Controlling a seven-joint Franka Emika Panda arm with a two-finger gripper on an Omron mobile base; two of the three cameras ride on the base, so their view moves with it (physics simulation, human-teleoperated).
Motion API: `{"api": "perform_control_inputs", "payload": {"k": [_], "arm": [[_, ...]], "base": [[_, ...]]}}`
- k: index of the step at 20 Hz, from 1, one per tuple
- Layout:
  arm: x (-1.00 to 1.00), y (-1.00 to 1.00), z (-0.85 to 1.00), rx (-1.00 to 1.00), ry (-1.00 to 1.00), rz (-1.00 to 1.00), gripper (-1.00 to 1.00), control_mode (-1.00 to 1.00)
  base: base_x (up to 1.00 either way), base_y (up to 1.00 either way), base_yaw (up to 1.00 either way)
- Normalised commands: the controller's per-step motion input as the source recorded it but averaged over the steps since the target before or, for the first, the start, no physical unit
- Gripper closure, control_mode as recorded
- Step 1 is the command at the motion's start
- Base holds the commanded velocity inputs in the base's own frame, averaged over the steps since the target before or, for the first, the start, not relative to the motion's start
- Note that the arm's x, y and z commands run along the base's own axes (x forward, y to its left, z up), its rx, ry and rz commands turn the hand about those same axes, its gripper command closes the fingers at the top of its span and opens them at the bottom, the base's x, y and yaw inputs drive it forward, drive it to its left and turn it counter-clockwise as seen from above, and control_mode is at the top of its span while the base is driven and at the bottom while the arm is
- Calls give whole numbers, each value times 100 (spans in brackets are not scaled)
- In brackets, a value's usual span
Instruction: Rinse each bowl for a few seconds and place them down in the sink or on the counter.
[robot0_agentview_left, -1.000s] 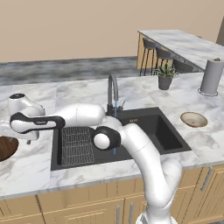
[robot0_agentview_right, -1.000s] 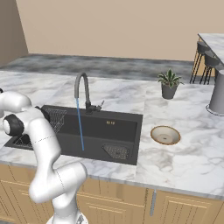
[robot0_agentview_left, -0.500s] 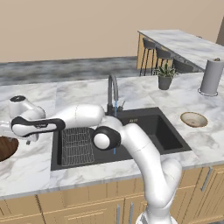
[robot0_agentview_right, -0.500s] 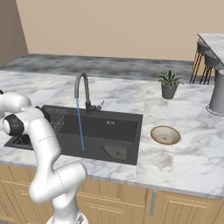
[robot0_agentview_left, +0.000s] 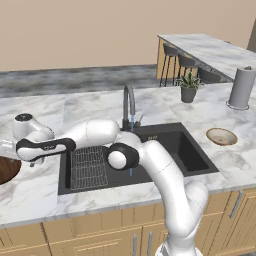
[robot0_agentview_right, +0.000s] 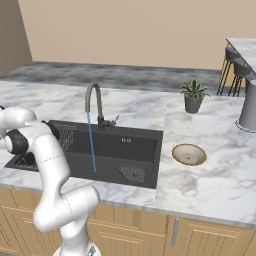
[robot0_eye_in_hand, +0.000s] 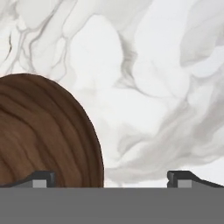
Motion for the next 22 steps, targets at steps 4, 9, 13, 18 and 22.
{"api": "perform_control_inputs", "payload": {"k": [4,9,13,18,22], "arm": [[4,12,-17,7,-2,0,-100,-100],[8,15,-18,5,0,0,-100,-100],[10,26,-13,3,0,0,-100,-100],[12,25,-14,1,0,0,-100,-100],[18,29,-6,0,0,0,-100,-100]], "base": [[0,0,0],[0,0,0],[0,0,0],[0,0,0],[0,0,0]]}}
